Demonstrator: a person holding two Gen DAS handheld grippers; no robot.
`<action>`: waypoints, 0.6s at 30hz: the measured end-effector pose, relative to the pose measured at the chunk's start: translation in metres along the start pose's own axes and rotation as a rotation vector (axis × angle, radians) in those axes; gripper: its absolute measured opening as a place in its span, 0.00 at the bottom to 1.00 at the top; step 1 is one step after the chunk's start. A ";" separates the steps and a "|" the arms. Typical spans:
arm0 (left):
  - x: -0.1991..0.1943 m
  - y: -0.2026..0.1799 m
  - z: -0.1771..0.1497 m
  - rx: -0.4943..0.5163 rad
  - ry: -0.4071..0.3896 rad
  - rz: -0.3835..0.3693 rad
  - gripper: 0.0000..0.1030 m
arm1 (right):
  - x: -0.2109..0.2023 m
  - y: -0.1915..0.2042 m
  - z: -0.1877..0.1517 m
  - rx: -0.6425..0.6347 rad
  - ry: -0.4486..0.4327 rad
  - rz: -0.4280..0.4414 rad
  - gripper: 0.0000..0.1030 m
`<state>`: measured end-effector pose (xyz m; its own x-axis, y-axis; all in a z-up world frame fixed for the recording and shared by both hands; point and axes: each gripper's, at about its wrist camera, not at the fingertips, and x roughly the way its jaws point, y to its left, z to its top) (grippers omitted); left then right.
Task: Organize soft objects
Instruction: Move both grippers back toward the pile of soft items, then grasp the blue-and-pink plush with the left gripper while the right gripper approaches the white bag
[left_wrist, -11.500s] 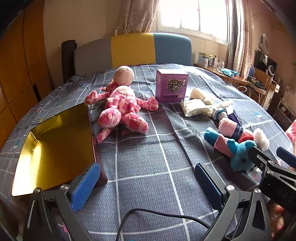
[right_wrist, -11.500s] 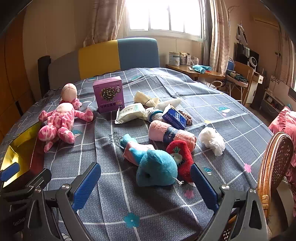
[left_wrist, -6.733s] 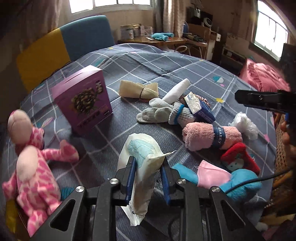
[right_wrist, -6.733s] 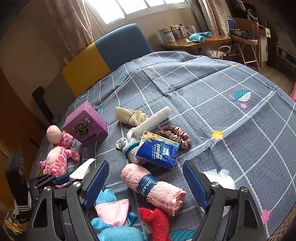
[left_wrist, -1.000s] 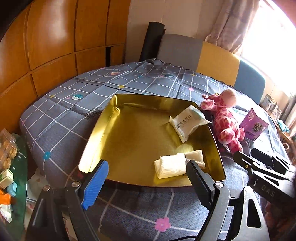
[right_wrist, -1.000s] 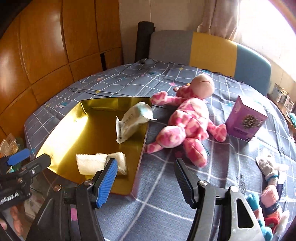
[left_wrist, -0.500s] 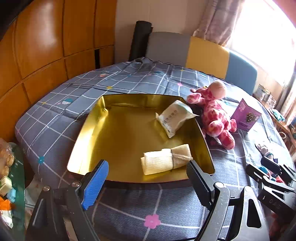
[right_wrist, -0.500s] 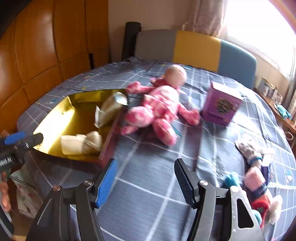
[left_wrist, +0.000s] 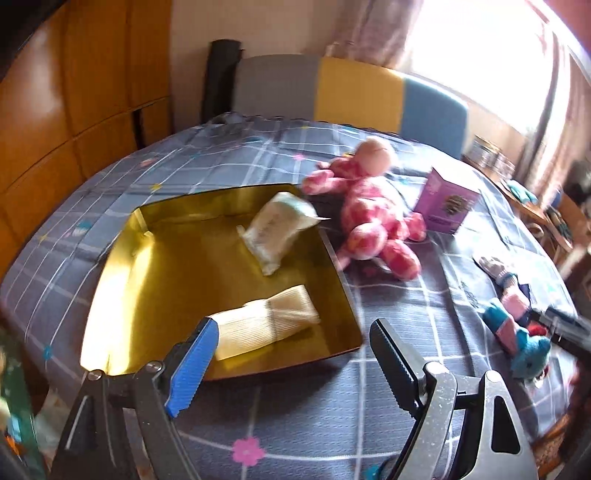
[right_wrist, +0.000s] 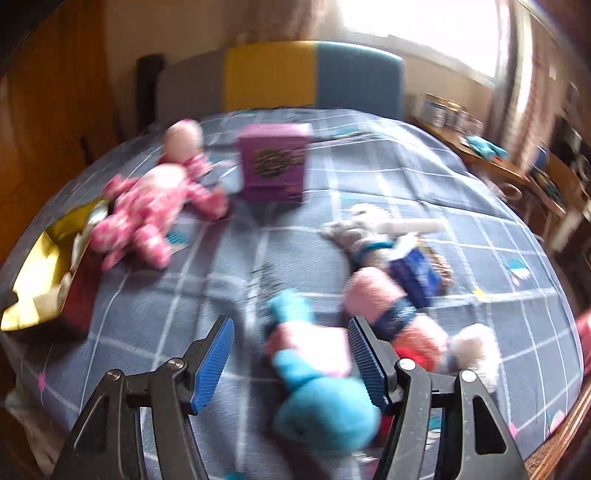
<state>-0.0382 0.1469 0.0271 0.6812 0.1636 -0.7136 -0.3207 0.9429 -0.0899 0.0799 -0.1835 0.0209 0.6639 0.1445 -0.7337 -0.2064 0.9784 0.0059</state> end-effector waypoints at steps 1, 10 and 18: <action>0.001 -0.006 0.002 0.019 0.001 -0.010 0.82 | -0.002 -0.015 0.003 0.042 -0.008 -0.020 0.63; 0.032 -0.067 0.016 0.146 0.119 -0.226 0.70 | -0.017 -0.097 -0.006 0.195 0.038 -0.093 0.63; 0.060 -0.158 0.024 0.236 0.242 -0.470 0.48 | -0.021 -0.112 -0.029 0.170 0.076 -0.108 0.63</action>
<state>0.0694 0.0148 0.0154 0.5360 -0.3329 -0.7758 0.1538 0.9421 -0.2980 0.0685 -0.3006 0.0162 0.6183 0.0327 -0.7853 -0.0085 0.9994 0.0349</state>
